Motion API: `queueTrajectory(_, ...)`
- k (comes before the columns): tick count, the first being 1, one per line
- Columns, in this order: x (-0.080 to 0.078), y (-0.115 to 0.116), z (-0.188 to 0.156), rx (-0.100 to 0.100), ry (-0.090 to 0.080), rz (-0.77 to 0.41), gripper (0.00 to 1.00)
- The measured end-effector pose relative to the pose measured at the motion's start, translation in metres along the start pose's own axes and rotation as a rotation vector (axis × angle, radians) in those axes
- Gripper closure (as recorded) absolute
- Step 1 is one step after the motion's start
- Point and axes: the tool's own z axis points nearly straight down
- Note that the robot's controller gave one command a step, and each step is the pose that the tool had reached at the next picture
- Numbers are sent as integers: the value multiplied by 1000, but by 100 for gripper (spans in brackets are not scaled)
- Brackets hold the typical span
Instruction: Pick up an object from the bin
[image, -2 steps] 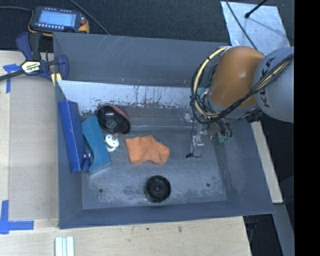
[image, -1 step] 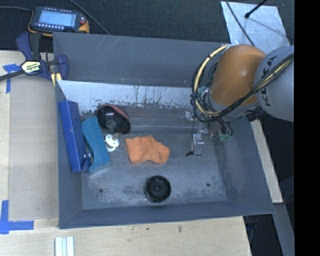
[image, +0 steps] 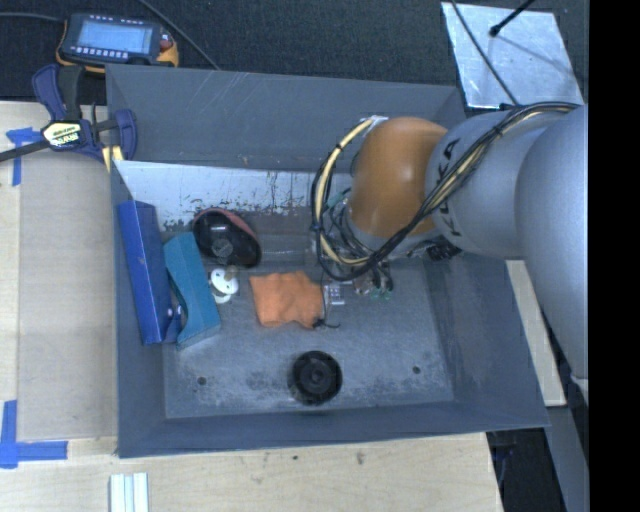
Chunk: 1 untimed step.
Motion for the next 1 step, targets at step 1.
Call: queueTrajectory(1, 1, 6, -34, -1, 5, 7, 0)
